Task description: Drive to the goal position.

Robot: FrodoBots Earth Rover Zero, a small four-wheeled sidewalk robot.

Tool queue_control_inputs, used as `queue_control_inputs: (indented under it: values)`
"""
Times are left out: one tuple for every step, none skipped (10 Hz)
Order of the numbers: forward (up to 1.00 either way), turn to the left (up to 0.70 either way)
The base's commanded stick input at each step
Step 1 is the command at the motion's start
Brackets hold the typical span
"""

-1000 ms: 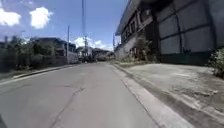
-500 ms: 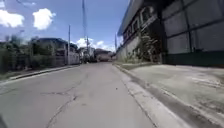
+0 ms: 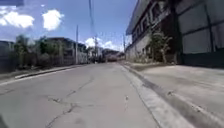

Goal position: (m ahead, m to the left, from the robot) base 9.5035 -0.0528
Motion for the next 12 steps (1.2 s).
queue_control_inputs:
  values:
    - [0.85,0.0]
    - [0.85,0.0]
    - [0.85,0.01]
    - [0.85,0.02]
    - [0.85,0.01]
    - [0.85,0.0]
    - [0.85,0.0]
    - [0.85,0.0]
    - [0.85,0.0]
    - [0.85,0.0]
    - [0.85,0.0]
    - [0.85,0.0]
